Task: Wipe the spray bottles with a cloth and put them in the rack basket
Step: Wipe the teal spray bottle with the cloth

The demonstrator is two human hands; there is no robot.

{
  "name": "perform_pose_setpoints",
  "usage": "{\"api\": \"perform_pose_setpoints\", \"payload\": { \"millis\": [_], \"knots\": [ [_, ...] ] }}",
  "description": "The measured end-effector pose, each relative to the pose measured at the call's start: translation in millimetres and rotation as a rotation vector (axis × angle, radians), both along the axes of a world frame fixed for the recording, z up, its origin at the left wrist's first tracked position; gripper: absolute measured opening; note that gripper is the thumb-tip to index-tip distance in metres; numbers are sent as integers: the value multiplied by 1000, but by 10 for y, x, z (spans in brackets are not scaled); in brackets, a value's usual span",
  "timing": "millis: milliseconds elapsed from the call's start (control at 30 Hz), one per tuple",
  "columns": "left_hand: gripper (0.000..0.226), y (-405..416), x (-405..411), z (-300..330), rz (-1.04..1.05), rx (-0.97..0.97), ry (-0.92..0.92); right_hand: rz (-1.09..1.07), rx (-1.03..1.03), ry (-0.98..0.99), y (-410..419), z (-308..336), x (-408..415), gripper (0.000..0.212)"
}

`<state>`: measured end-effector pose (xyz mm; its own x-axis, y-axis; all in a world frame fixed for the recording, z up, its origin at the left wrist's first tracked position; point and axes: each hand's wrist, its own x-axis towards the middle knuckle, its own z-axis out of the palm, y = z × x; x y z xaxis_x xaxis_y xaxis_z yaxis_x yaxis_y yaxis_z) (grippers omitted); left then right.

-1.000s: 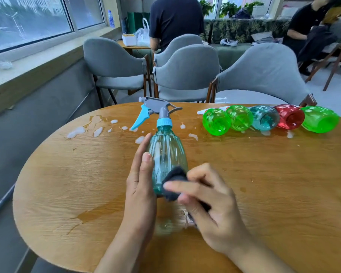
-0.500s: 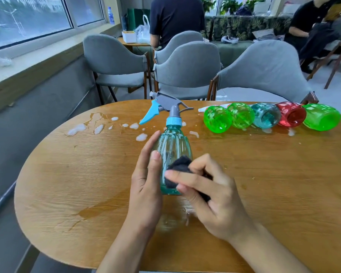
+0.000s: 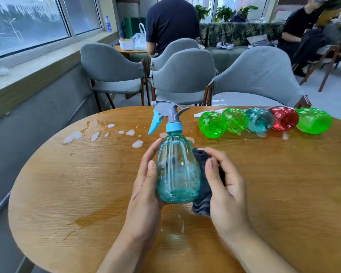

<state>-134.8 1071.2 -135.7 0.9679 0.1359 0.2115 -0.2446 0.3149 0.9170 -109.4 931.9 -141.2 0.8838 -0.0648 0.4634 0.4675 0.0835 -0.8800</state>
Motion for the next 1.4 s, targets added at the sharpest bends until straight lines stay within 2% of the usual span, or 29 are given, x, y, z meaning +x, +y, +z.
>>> {"api": "perform_pose_setpoints", "payload": {
  "millis": [100, 200, 367, 700, 800, 900, 967, 1033, 1200, 1400],
  "knots": [
    [47, -1, -11, -48, 35, 100, -14, 7, -91, -69, -16, 94, -43, 23],
    [44, -48, -11, -89, 63, 201, -45, -120, -151, -190, -97, 216, 31, 23],
    [45, -147, -50, -104, 47, 297, -132, -106, -467, -284, -199, 316, 180, 24],
    [41, 50, 26, -72, 147, 139, -42, 24, -675, -554, -127, 18, -31, 22],
    [45, 103, 18, -59, 129, 85, -10, 151, -755, -571, -145, -28, -69, 21],
    [42, 142, 43, -82, 140, 98, 1, 210, -664, -491, -134, 29, -139, 22],
    [42, 122, 50, -103, 137, 174, -40, 65, -493, -434, -136, 150, -112, 23],
    [44, 54, 24, -109, 89, 242, -82, -116, -422, -404, -148, 266, -2, 22],
    [45, -49, -12, -130, 49, 257, -118, -222, -592, -422, -157, 195, 140, 23],
    [40, 37, 33, -113, 153, 155, -33, -86, -616, -522, -140, -54, 7, 25]
  ]
}}
